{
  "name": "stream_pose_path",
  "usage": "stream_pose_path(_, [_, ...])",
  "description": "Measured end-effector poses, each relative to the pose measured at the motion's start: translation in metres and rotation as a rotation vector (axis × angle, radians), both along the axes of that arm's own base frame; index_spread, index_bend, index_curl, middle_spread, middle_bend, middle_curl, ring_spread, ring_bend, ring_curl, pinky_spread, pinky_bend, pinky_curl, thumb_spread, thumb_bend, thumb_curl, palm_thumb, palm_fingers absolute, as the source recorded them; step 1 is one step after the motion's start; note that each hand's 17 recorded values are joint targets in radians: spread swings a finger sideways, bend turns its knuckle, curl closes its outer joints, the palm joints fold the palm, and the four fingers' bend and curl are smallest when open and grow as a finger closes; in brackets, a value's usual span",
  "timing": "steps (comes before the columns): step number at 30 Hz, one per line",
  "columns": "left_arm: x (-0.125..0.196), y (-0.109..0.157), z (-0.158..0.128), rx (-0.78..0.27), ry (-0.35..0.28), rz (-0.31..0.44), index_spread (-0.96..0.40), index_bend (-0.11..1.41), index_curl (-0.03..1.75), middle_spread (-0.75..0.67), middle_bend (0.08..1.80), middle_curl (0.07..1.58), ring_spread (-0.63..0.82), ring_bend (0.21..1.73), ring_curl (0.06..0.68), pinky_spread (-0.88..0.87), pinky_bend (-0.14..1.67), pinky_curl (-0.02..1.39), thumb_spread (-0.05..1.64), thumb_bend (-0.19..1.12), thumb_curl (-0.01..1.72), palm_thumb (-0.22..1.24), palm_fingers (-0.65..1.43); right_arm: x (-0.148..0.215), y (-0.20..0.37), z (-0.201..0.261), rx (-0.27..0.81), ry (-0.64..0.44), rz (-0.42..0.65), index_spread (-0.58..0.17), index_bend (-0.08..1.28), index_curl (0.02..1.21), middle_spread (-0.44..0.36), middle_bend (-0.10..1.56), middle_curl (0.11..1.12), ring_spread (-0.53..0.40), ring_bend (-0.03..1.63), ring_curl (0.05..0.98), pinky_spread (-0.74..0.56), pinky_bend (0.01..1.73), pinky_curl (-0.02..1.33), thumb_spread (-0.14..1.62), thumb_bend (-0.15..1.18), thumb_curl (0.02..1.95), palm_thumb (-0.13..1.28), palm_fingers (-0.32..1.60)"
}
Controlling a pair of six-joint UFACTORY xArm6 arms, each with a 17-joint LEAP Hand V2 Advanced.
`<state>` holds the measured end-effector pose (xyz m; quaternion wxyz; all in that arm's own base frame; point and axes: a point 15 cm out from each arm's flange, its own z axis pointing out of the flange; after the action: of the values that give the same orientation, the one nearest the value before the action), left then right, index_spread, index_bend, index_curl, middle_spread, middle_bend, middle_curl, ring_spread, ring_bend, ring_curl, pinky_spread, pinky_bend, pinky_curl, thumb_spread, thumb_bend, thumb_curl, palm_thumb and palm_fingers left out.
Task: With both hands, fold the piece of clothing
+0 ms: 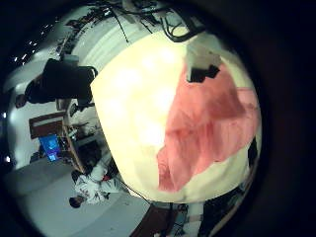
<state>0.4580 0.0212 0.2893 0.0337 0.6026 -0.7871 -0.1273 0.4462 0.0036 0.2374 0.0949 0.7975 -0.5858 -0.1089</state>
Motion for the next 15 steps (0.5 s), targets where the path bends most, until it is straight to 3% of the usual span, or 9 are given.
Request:
stream_pose_path(6, [-0.023,-0.008,0.000,-0.006,-0.036,-0.028,0.15,0.12,0.49,0.33,0.17,0.47,0.47,0.64,0.235,0.42,0.55,0.33,1.11,-0.02,0.49,0.65,-0.10,-0.034,-0.012,-0.030,-0.007,0.040,0.123,-0.320,0.33,0.48,-0.015,0.39,0.44,0.072,0.45,0.345,0.26,0.27,0.45,1.53,0.12,0.20,0.63,0.09])
stream_pose_path(11, [-0.041,-0.019,-0.010,-0.010,-0.003,-0.050,0.15,0.13,0.41,0.35,0.17,0.42,0.51,0.61,0.219,0.47,0.51,0.31,1.11,-0.02,0.47,0.65,-0.08,-0.034,-0.027,-0.053,-0.077,0.048,0.172,-0.336,0.26,0.43,-0.032,0.27,0.39,0.124,0.35,0.302,0.28,0.28,0.42,1.32,0.05,0.24,0.63,0.02])
stream_pose_path(15, [-0.065,-0.028,-0.034,-0.027,0.058,-0.059,0.15,0.13,0.36,0.35,0.17,0.38,0.52,0.59,0.213,0.47,0.49,0.30,1.11,-0.02,0.46,0.65,-0.07,-0.028,-0.023,-0.076,-0.096,0.036,0.202,-0.330,0.20,0.40,-0.011,0.22,0.36,0.142,0.30,0.279,0.28,0.27,0.40,1.20,-0.01,0.26,0.62,0.03])
